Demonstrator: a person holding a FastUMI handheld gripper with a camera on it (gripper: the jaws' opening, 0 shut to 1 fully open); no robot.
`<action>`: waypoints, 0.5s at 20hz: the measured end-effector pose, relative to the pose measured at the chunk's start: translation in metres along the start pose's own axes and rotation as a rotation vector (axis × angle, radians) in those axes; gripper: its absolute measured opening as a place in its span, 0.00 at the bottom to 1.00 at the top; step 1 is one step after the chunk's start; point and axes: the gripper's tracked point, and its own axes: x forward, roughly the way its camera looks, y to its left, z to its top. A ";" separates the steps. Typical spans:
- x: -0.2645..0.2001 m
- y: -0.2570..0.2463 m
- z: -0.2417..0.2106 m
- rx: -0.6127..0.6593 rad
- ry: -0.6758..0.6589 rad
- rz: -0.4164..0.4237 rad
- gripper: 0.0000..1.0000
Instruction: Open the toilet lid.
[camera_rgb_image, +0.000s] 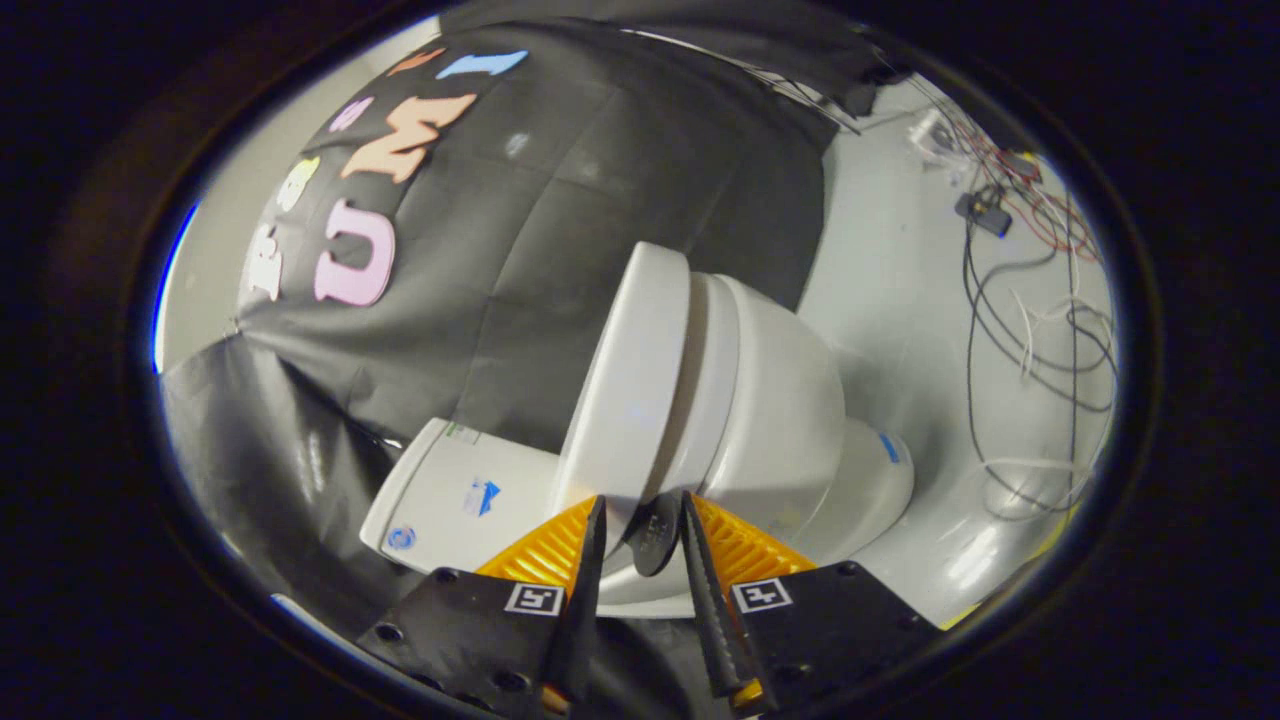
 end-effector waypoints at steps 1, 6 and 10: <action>0.004 -0.007 -0.004 0.024 0.025 -0.011 0.38; 0.001 0.000 -0.008 0.050 0.039 -0.077 0.14; 0.004 -0.002 -0.002 0.103 0.028 -0.108 0.01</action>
